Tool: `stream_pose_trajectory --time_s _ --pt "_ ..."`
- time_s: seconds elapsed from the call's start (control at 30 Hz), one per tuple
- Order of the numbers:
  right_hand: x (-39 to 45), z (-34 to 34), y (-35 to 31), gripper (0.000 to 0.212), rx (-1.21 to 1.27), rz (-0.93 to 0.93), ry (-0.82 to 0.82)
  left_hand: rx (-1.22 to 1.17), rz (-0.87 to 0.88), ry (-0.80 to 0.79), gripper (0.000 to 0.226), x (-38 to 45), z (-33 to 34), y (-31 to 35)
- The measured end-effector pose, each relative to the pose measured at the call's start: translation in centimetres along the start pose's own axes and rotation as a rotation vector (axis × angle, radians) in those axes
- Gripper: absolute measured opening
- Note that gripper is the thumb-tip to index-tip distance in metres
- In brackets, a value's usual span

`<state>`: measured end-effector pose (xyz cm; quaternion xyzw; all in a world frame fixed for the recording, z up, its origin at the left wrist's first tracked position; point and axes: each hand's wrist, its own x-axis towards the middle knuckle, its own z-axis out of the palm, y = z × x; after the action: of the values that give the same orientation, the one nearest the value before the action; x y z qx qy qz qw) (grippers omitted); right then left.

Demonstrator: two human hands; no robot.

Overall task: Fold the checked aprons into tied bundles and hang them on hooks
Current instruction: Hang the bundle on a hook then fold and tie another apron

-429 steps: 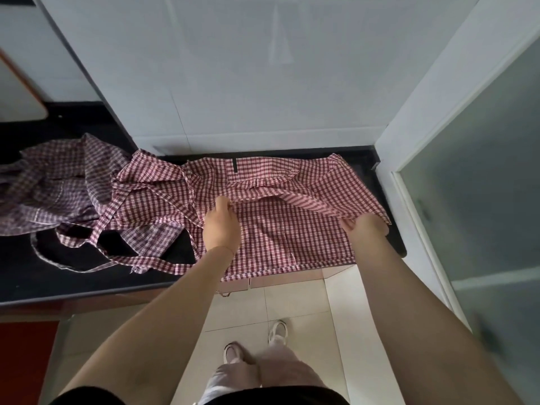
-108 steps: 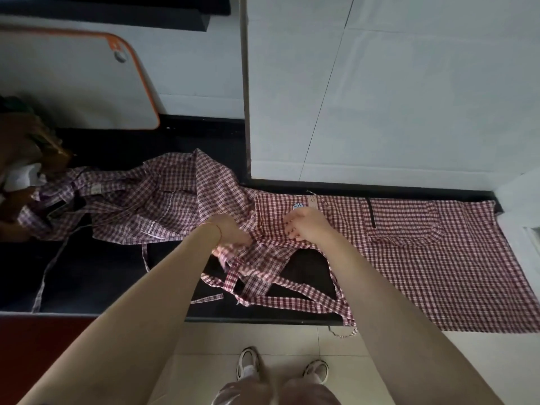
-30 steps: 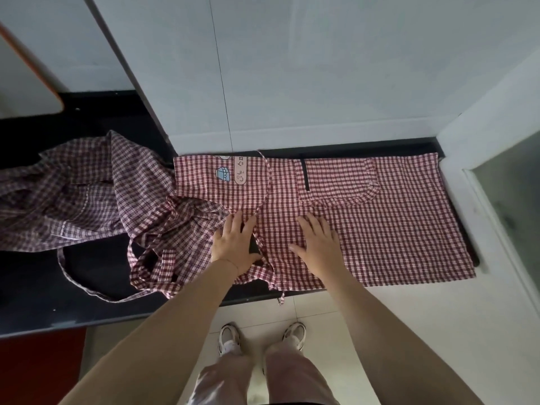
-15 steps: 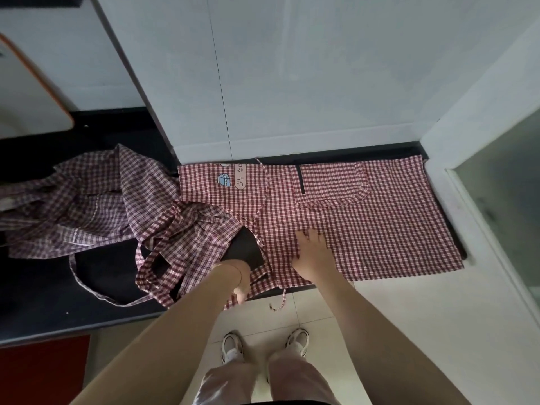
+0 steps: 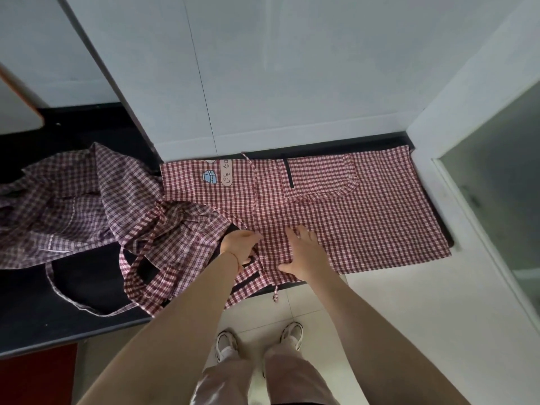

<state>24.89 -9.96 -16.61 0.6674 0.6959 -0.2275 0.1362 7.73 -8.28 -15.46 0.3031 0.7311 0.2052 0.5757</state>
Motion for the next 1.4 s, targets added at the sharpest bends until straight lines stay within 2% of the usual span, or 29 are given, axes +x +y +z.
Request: stream_pose_trajectory --time_s 0.07,0.17,0.3,0.37,0.5,0.57,0.6,0.67,0.73,0.8,0.9,1.03,1.1,1.17,1.23,1.27,1.33,1.4 --pt "0.0 -0.2 0.0 0.102 0.000 0.003 -0.006 0.123 0.032 0.026 0.011 0.2 0.3 0.1" --pt "-0.1 -0.4 0.1 0.106 -0.011 -0.014 -0.033 0.246 -0.024 0.080 0.023 0.7 0.4 -0.5" --pt "-0.4 -1.3 0.7 0.127 -0.060 -0.097 -0.165 0.285 -0.122 0.118 0.029 1.6 -0.2 -2.1" --pt "-0.7 -1.5 0.9 0.128 -0.160 -0.162 -0.201 0.432 -0.131 0.140 0.030 0.6 -0.5 -2.3" --pt "-1.3 -1.0 1.0 0.096 -0.295 -0.286 -0.086 0.743 -0.094 0.284 0.037 -2.3 0.6 -1.8" --pt "-1.2 -1.4 1.6 0.071 -0.171 -0.318 -0.127 0.794 0.059 0.432 0.044 -3.2 1.5 -2.0" --pt "-1.1 -2.0 2.0 0.055 -0.074 -0.331 -0.149 0.790 0.195 0.490 0.044 -3.5 2.1 -2.0" --pt "-0.9 -2.9 2.6 0.027 0.047 -0.346 -0.146 0.734 0.440 0.449 0.039 -3.7 2.9 -2.4" --pt "-1.0 -3.8 3.2 0.015 0.068 -0.360 -0.081 0.732 0.495 0.269 0.039 -4.0 3.7 -2.4" --pt "-0.9 -4.1 3.7 0.015 0.060 -0.379 0.075 0.815 0.507 0.194 0.035 -4.2 4.1 -2.5" --pt "-1.2 -3.5 3.7 0.016 0.079 -0.309 0.286 0.692 0.510 0.262 0.017 -4.8 4.2 -2.2" --pt "-2.4 -2.5 3.0 0.018 0.173 -0.071 0.380 0.628 0.379 0.215 0.016 -5.5 3.5 -0.3" --pt "-2.7 -1.7 2.9 0.031 0.209 -0.001 0.351 0.645 0.364 0.194 0.021 -5.5 2.9 0.6" --pt "-2.9 -0.8 2.5 0.042 0.468 0.034 0.170 0.683 0.366 0.159 0.022 -5.4 2.6 1.3" --pt "-3.5 -0.6 1.5 0.026 0.920 0.100 -0.040 0.708 0.375 0.137 0.020 -5.2 2.4 1.4" --pt "-3.9 -0.7 1.0 0.014 1.159 0.188 -0.126 0.710 0.384 0.130 0.019 -5.2 2.4 1.4" --pt "-4.6 -1.2 -0.2 0.012 1.576 0.400 -0.285 0.704 0.398 0.120 0.015 -5.0 2.2 1.0" --pt "-4.5 -1.5 -0.8 0.012 1.778 0.532 -0.387 0.711 0.381 0.111 0.017 -4.7 1.9 0.5"
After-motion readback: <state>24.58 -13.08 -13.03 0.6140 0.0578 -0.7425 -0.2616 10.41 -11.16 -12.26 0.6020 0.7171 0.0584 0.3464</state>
